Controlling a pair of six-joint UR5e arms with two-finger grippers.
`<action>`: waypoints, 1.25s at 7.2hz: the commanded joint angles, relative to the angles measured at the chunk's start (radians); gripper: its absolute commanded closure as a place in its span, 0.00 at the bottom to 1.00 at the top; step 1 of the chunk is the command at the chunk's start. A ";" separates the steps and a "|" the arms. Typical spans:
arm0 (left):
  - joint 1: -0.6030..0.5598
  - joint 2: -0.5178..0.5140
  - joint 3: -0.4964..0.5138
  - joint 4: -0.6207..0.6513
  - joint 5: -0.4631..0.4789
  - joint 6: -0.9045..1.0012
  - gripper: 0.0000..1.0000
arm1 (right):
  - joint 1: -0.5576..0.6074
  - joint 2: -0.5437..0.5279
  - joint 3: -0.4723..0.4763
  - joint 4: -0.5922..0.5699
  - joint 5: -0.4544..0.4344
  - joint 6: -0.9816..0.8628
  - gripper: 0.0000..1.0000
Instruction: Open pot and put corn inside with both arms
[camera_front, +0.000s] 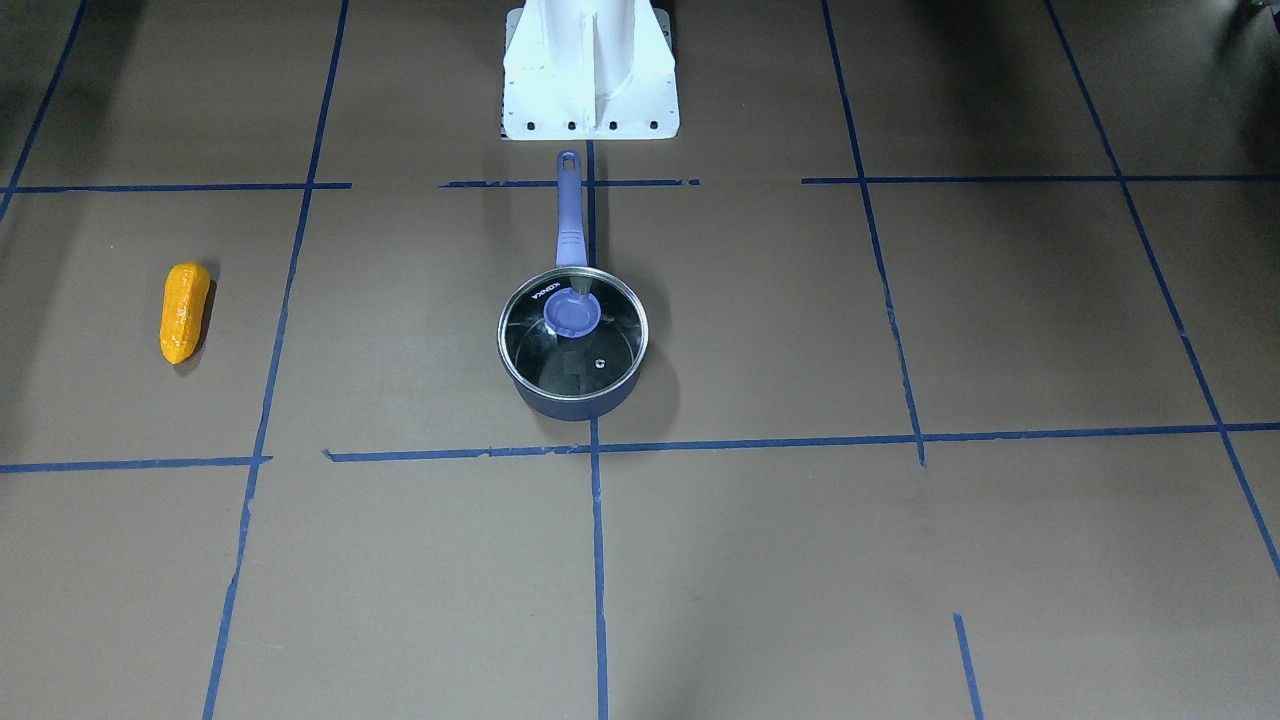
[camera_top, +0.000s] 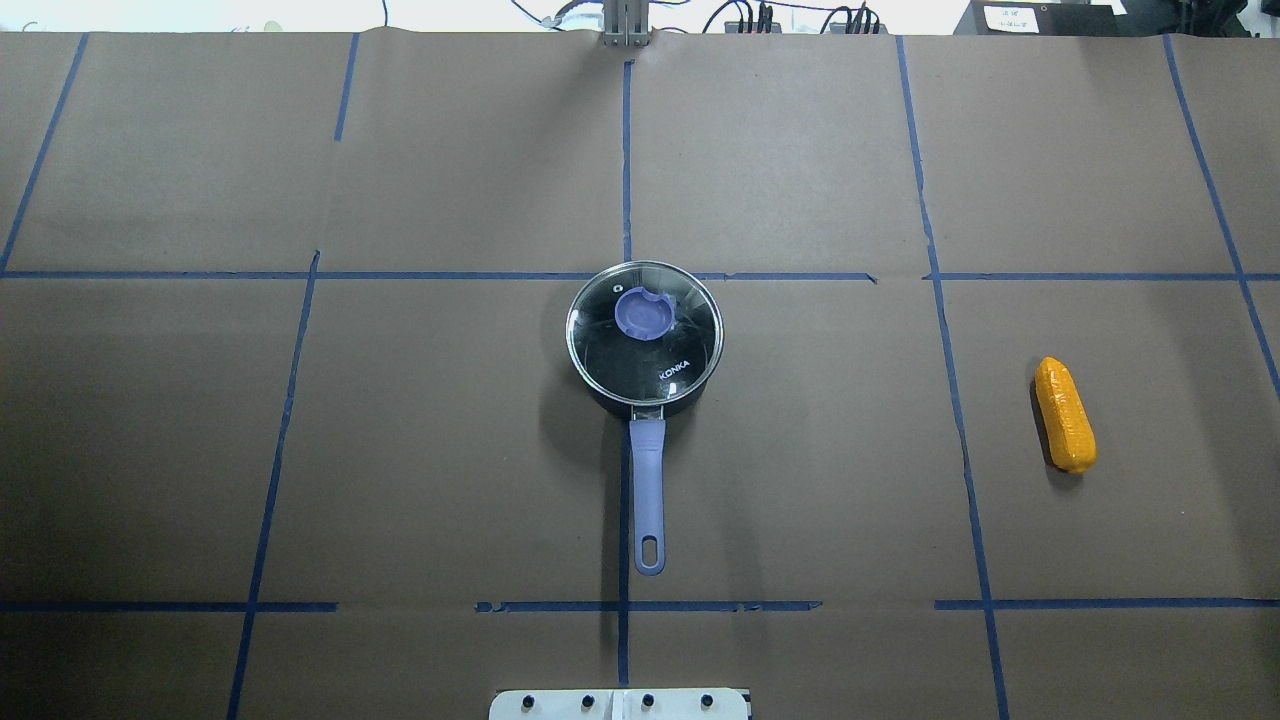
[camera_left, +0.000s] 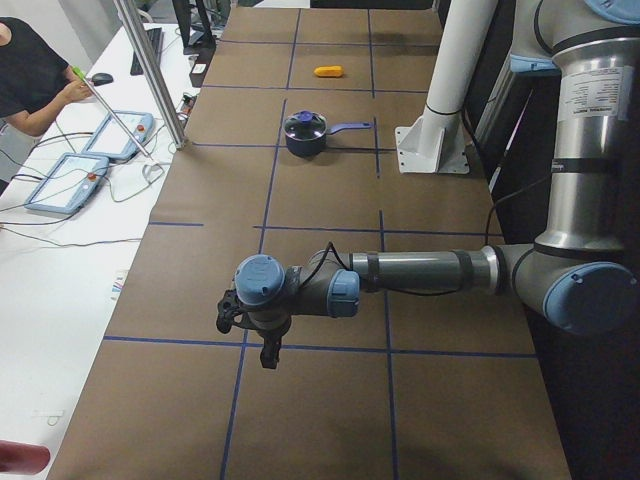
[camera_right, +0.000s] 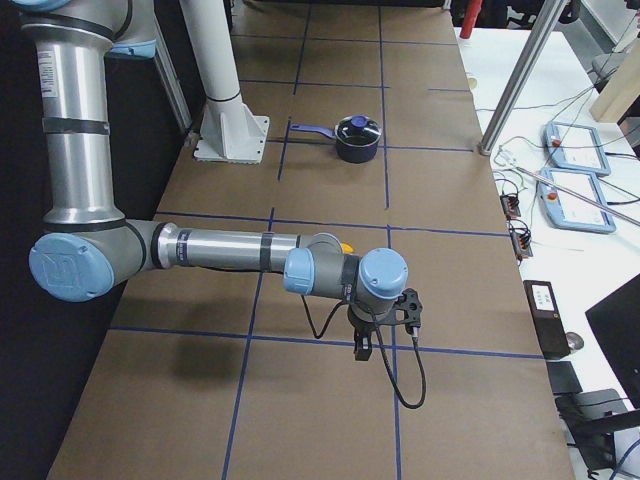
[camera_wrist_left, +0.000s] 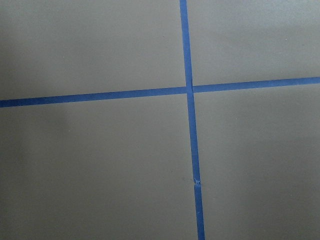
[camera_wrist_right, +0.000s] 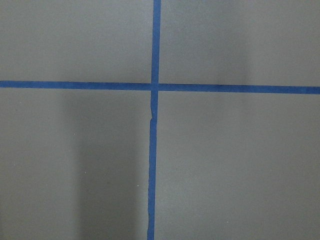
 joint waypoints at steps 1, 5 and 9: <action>0.000 0.000 -0.001 -0.001 0.000 0.001 0.00 | 0.000 0.000 0.000 0.000 -0.001 -0.002 0.00; 0.036 -0.015 -0.071 0.010 0.003 -0.004 0.00 | 0.000 0.000 0.003 0.000 0.000 0.001 0.00; 0.173 -0.059 -0.452 0.390 0.046 -0.166 0.00 | 0.000 0.011 0.006 0.000 0.000 0.001 0.00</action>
